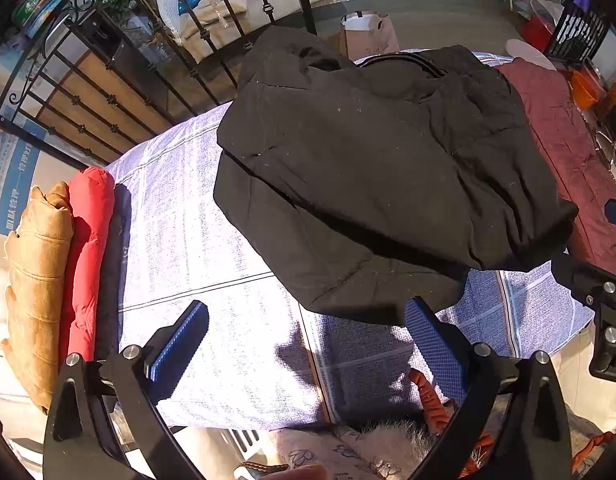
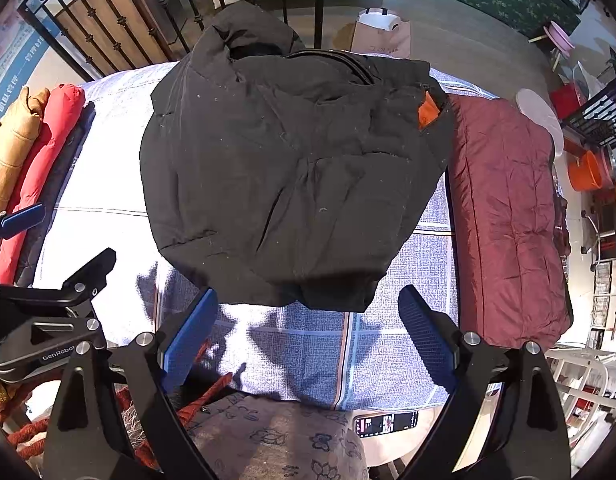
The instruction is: Fold large clothes
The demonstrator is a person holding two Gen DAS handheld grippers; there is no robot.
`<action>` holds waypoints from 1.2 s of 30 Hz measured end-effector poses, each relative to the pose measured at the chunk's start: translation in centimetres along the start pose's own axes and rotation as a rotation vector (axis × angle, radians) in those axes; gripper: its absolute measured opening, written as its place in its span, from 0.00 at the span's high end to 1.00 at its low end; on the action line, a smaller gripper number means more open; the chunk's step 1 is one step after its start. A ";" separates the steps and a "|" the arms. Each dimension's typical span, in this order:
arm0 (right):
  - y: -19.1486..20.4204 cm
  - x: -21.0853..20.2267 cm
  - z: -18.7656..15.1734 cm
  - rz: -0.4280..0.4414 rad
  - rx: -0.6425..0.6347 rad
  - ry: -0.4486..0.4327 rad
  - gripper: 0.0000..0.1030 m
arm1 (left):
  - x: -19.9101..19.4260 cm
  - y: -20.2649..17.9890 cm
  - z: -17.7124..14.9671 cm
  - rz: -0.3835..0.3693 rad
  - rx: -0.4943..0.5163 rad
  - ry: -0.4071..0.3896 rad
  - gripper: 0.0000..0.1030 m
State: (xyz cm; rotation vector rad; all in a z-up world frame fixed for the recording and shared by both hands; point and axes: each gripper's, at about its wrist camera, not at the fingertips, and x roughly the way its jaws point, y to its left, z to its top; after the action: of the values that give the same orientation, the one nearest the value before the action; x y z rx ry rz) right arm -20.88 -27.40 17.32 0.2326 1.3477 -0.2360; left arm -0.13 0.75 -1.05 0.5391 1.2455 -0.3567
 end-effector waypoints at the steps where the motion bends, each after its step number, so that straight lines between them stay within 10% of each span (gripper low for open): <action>1: 0.0 0.0 0.0 0.001 -0.001 0.001 0.12 | 0.0 0.0 0.0 0.000 0.000 0.000 0.06; 36: 0.3 0.3 0.0 0.003 -0.006 0.011 0.12 | 0.5 0.1 -0.1 0.005 -0.004 0.020 0.06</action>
State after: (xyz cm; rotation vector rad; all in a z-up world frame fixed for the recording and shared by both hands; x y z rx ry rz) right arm -20.73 -27.11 16.98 0.2313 1.3582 -0.2286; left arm 0.00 0.86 -1.57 0.5435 1.2633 -0.3449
